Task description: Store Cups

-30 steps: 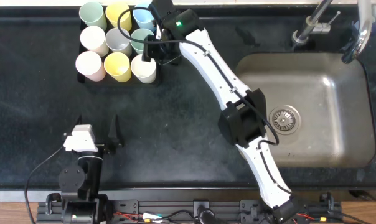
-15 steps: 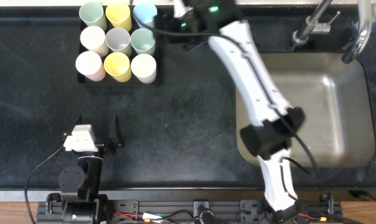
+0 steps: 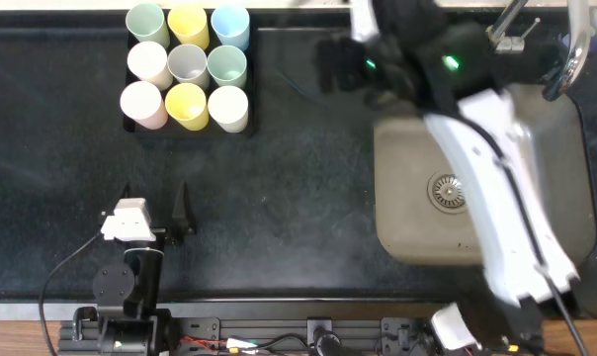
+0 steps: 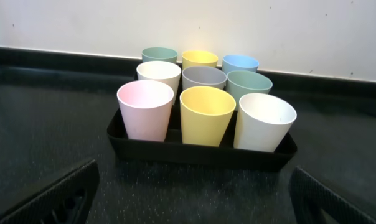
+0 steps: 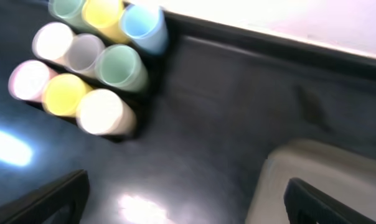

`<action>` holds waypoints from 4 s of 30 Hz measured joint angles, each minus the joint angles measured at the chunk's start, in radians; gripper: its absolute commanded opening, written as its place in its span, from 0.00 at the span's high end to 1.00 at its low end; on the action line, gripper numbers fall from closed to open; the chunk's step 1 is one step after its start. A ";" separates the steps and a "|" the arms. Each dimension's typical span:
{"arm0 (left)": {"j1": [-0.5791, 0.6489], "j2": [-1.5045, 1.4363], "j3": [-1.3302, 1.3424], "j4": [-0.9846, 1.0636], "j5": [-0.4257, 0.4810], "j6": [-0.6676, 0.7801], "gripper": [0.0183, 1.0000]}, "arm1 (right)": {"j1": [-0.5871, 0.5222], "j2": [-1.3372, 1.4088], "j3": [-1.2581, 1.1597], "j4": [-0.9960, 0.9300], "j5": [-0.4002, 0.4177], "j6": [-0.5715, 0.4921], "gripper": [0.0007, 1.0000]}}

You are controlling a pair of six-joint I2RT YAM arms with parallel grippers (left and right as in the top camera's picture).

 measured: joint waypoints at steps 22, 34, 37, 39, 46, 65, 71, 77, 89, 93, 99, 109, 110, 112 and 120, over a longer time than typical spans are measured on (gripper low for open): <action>0.000 0.000 0.000 -0.001 0.000 0.000 0.00 | -0.288 -0.921 -0.996 0.732 0.087 -0.012 0.00; 0.000 0.000 0.000 0.000 0.000 0.000 0.00 | -0.288 -1.207 -1.387 1.079 0.087 0.037 0.00; 0.000 0.000 0.000 -0.001 0.000 0.000 0.00 | -0.288 -1.266 -1.476 1.160 0.087 0.042 0.00; 0.000 0.000 0.000 -0.001 0.000 0.000 0.00 | -0.288 -1.302 -1.525 1.197 0.087 0.043 0.00; 0.000 0.000 0.000 0.000 0.000 0.000 0.00 | -0.288 -1.396 -1.643 1.228 0.087 0.095 0.00; 0.000 0.000 0.000 -0.001 0.000 0.000 0.00 | -0.288 -1.662 -1.909 1.347 0.088 0.182 0.00; 0.000 0.000 0.000 0.000 0.000 0.000 0.00 | -0.288 -1.662 -1.942 1.325 0.096 0.197 0.01; 0.000 0.000 0.000 0.000 0.000 0.000 0.00 | -0.288 -1.662 -1.942 1.264 0.153 0.192 0.00; 0.000 0.000 0.000 0.000 0.000 0.000 0.00 | -0.288 -1.662 -1.942 1.188 0.113 0.015 0.00; 0.000 0.000 0.000 -0.001 0.000 0.000 0.00 | -0.288 -1.662 -1.942 1.164 0.068 -0.049 0.01; 0.000 0.000 0.000 0.000 0.000 0.000 0.00 | -0.288 -1.662 -1.942 1.164 0.037 -0.111 0.00; 0.000 0.000 0.000 0.000 0.000 0.000 0.00 | -0.288 -1.662 -1.942 1.145 0.019 -0.144 0.00; 0.000 0.000 0.000 0.000 0.000 0.000 0.00 | -0.288 -1.662 -1.942 1.146 0.019 -0.144 0.00; 0.000 0.000 0.000 0.000 0.000 0.000 0.00 | -0.288 -1.662 -1.942 1.145 0.019 -0.145 0.00; 0.000 0.000 0.000 0.000 0.000 0.000 0.00 | -0.288 -1.662 -1.942 1.144 0.019 -0.148 0.00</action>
